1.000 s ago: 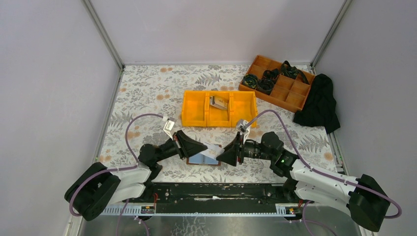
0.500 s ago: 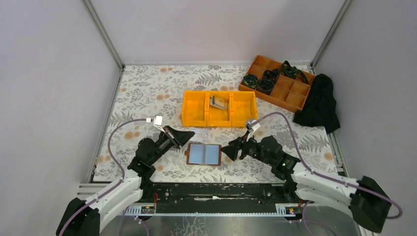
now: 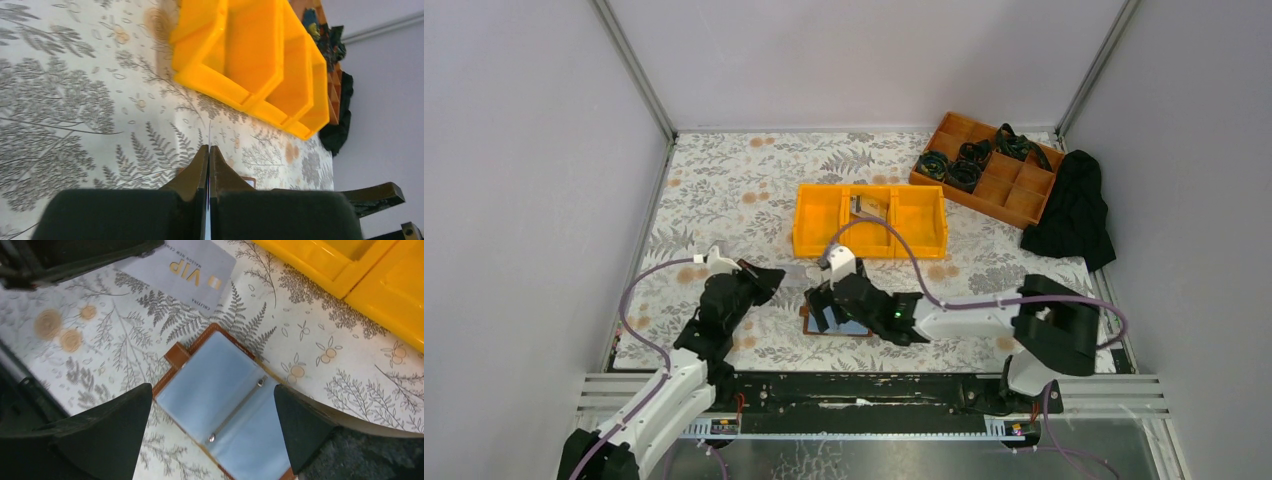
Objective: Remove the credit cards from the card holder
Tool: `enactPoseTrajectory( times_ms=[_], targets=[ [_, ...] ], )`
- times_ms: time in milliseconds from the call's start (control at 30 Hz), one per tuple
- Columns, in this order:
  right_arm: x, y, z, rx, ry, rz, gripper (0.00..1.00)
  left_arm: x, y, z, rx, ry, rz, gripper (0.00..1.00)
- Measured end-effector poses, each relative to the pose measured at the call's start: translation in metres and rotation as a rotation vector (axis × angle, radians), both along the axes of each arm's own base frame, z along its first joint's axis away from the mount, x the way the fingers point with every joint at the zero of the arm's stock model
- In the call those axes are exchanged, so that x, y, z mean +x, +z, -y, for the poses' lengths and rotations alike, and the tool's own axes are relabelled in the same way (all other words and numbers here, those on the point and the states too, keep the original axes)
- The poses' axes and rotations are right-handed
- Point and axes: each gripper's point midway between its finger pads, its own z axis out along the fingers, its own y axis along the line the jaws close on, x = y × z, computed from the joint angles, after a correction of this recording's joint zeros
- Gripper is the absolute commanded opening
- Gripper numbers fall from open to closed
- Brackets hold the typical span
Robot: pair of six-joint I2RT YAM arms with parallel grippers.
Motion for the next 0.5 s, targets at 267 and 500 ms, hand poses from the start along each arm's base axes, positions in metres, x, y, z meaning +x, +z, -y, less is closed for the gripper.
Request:
enactPoseTrajectory(
  times_ms=[267,500],
  targets=[
    [0.014,-0.028,-0.030,-0.198,-0.071,0.040,0.99,0.002,-0.003,-0.021,0.032,0.101,-0.009,0.00],
    [0.014,-0.043,-0.037,-0.339,-0.112,0.041,0.99,0.002,-0.010,-0.024,0.043,0.110,-0.034,0.00]
  ],
)
